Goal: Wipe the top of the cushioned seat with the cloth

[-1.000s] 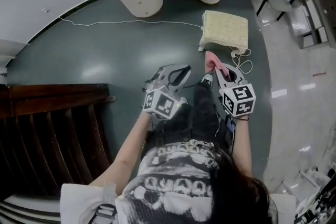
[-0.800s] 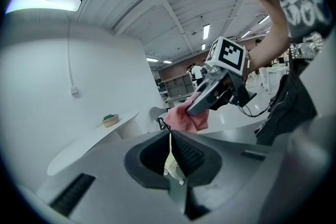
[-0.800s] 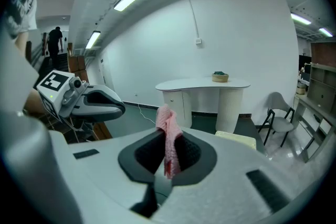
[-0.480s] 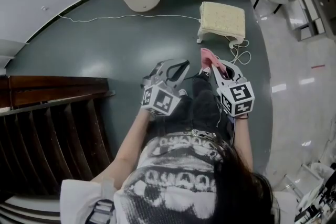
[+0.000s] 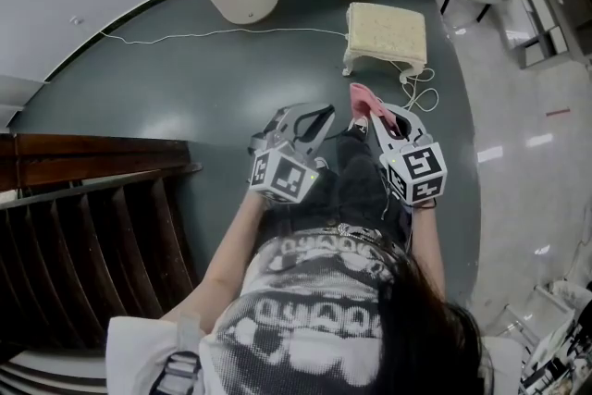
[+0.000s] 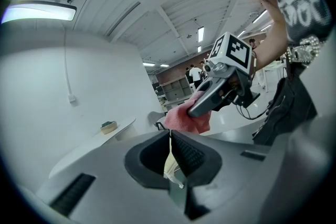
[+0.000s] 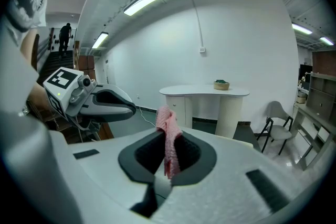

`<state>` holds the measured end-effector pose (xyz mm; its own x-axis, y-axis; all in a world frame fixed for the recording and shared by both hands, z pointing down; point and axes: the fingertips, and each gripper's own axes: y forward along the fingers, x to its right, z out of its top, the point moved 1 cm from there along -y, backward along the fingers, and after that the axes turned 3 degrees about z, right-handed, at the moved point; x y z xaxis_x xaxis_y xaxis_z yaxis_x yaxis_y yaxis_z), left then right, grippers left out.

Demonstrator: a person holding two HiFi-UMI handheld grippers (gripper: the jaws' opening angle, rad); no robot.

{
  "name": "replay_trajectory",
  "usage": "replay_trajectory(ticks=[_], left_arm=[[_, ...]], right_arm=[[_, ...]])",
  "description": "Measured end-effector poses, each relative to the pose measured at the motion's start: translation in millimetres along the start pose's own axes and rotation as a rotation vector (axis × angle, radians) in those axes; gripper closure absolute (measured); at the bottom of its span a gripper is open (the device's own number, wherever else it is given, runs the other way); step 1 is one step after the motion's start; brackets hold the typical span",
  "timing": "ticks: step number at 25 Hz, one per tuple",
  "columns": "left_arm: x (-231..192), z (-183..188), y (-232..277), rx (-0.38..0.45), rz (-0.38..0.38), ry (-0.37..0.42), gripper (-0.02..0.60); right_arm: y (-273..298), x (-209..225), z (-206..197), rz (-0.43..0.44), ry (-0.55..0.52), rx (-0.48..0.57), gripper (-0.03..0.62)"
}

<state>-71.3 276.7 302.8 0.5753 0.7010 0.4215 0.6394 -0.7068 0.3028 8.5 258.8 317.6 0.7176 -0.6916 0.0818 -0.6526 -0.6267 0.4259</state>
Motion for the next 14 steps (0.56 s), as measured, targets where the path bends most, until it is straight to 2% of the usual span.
replay_trajectory(ticks=[14], left_arm=[[11, 9, 5, 0.017, -0.013, 0.005, 0.572]], right_arm=[[-11, 0, -1, -0.011, -0.021, -0.004, 0.585]])
